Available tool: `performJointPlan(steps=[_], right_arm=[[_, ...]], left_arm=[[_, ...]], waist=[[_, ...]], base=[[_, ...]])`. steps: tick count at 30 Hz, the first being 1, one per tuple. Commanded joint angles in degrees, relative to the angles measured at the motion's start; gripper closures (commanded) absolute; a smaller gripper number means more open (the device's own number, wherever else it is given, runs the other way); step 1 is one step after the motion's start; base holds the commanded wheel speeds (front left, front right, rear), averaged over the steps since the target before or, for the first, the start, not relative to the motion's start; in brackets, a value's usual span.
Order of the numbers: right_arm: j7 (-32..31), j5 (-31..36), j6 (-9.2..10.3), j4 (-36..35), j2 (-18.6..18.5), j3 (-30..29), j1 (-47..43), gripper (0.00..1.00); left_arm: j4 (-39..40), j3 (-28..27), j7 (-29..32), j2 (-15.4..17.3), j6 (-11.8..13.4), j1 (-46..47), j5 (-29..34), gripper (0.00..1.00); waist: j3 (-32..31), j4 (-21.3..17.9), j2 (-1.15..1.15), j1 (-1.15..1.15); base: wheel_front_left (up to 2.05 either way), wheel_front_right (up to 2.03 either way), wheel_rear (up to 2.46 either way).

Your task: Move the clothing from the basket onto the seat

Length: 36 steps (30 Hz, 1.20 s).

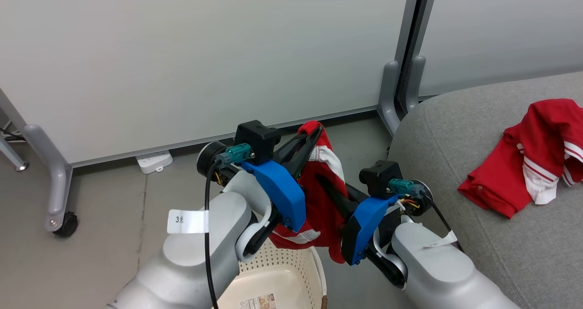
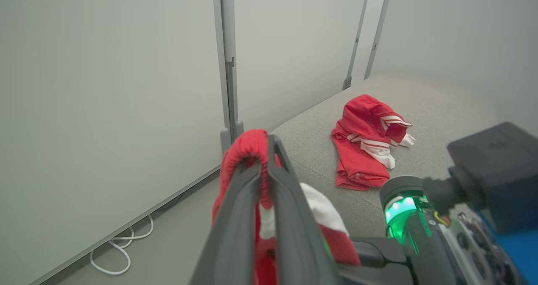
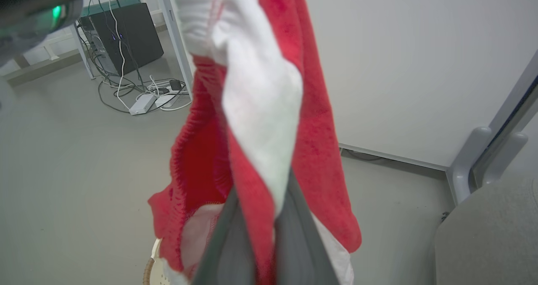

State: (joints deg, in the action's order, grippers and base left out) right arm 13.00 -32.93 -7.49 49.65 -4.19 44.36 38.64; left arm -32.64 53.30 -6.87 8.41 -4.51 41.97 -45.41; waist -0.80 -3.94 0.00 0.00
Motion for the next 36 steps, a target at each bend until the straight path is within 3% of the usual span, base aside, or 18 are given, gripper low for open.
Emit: performJointPlan(steps=[1, 2, 4, 16, 24, 36], right_arm=[[0.37, -0.4, -0.01, 0.31, 0.22, 0.35, 1.05, 1.0], [0.52, -0.53, -0.01, 0.37, 0.24, 0.48, 1.18, 1.0], [0.83, -0.91, -0.01, 0.41, 0.29, 0.66, 1.32, 1.0], [1.77, -2.53, -0.01, 0.09, -0.48, 1.02, 1.91, 1.0], [1.98, -2.7, -0.01, 0.34, -1.09, 0.01, 1.97, 1.0], [2.21, -2.12, -0.01, 0.17, -1.13, -0.82, 1.39, 1.0]], left_arm=[[0.22, 0.15, -0.12, 0.32, 0.36, -0.74, -0.34, 1.0], [0.24, 0.15, -0.31, 0.36, 0.47, -0.84, -0.32, 0.96], [0.44, 0.3, -1.19, 0.54, 0.56, -1.42, 0.07, 0.0], [4.56, -2.11, -8.25, 4.66, 2.21, -12.19, 3.59, 0.0], [14.82, -12.71, -8.37, 6.93, 3.31, -22.74, 10.88, 0.0], [19.38, -26.73, -8.38, 5.23, 0.49, -34.35, 21.58, 0.0]], waist=[[-0.07, -0.05, 0.0, 0.0], [-0.1, -0.1, 0.0, 0.0], [-0.17, -0.23, 0.0, 0.0], [0.58, -0.39, 0.0, 0.0], [1.08, 0.18, 0.0, 0.0], [1.44, 0.88, 0.0, 0.0]], base=[[0.0, 0.0, 0.0], [0.0, 0.0, 0.0], [0.0, 0.0, 0.0], [0.0, 0.0, 0.0], [0.0, 0.0, 0.0], [0.0, 0.0, 0.0]])
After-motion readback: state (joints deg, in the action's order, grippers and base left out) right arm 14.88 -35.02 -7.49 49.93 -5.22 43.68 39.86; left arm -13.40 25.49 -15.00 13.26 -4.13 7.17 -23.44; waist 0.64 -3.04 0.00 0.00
